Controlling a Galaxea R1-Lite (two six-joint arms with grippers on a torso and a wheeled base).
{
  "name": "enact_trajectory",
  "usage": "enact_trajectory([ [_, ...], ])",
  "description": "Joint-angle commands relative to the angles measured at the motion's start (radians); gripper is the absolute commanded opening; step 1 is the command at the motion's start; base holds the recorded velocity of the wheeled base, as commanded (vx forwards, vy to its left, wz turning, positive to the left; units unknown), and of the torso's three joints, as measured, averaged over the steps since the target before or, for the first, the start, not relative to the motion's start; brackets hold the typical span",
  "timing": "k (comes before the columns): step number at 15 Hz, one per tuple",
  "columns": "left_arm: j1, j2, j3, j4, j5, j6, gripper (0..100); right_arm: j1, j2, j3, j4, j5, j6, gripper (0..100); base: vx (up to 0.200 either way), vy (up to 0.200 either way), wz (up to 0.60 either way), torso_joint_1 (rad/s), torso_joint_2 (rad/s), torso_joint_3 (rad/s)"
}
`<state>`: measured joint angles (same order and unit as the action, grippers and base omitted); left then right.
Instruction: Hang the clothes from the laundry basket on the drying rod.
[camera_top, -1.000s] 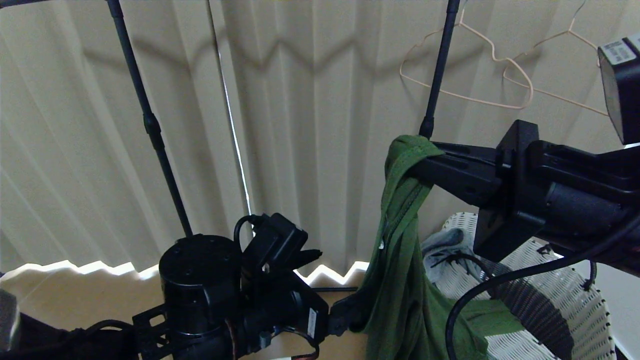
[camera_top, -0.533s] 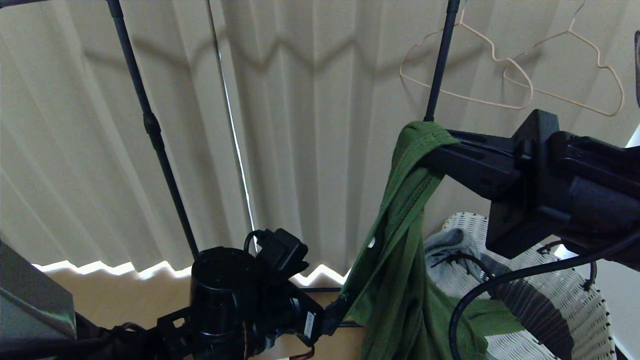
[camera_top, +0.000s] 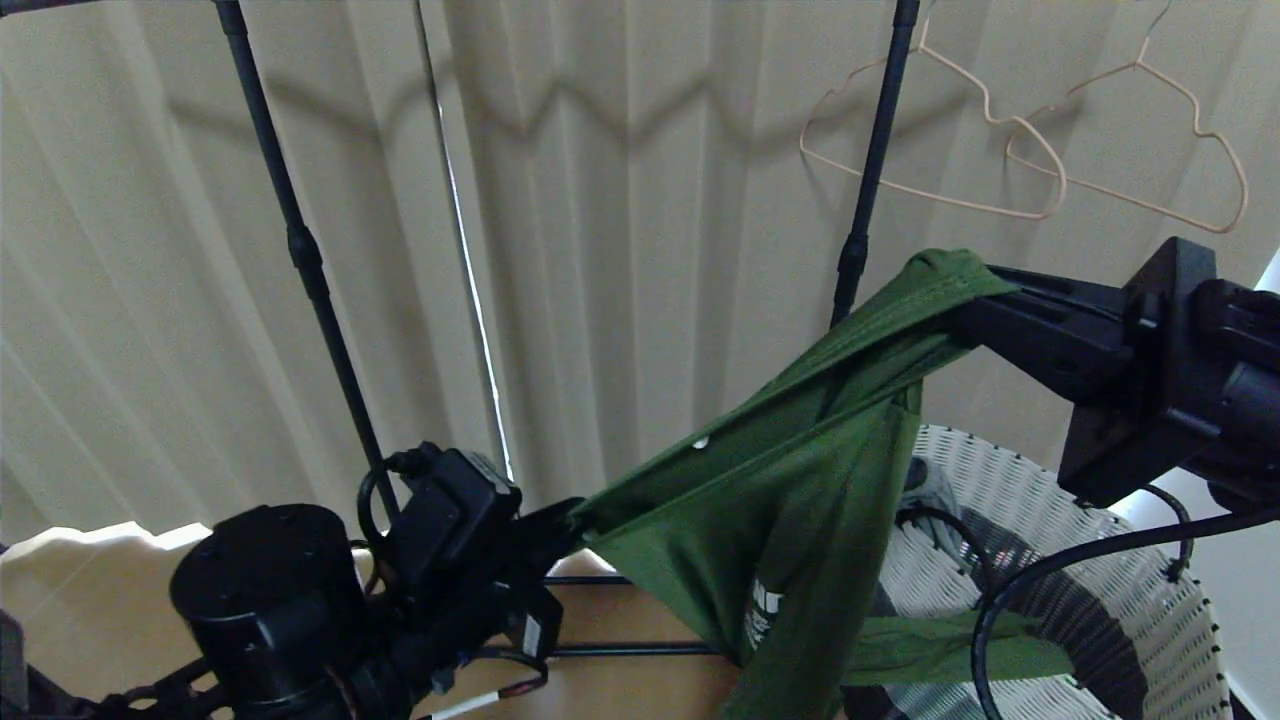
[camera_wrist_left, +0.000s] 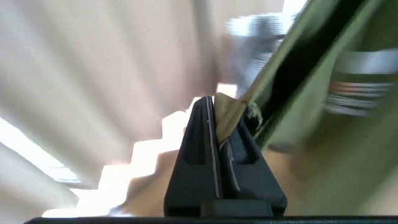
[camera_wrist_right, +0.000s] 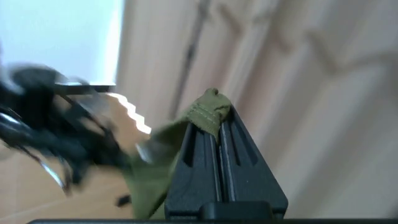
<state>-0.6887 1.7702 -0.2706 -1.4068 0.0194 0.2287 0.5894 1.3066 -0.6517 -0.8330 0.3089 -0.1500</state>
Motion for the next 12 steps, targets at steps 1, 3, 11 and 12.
enact_trajectory([
  [1, 0.120, -0.152, -0.085, 0.126, -0.001, 0.069, 0, -0.077, -0.029, 0.038, -0.003, 0.001, 0.003, 0, 0.000, 0.000, 0.00, 0.000, 0.00, 0.000],
  [3, 0.173, -0.314, -0.248, 0.454, -0.002, 0.064, 0, -0.083, -0.029, 0.038, -0.006, 0.001, 0.024, 0, 0.000, 0.000, 0.00, 0.000, 0.00, 0.000],
  [11, 0.153, -0.436, -0.759, 1.033, -0.001, -0.039, 0, -0.094, 0.059, -0.135, -0.011, -0.002, 0.059, 0, 0.000, 0.000, 0.00, 0.000, 0.00, 0.000],
  [12, 0.120, -0.420, -0.823, 1.077, 0.002, -0.040, 0, -0.140, 0.114, -0.184, -0.011, -0.002, 0.059, 0, 0.000, 0.000, 0.00, 0.000, 0.00, 0.000],
])
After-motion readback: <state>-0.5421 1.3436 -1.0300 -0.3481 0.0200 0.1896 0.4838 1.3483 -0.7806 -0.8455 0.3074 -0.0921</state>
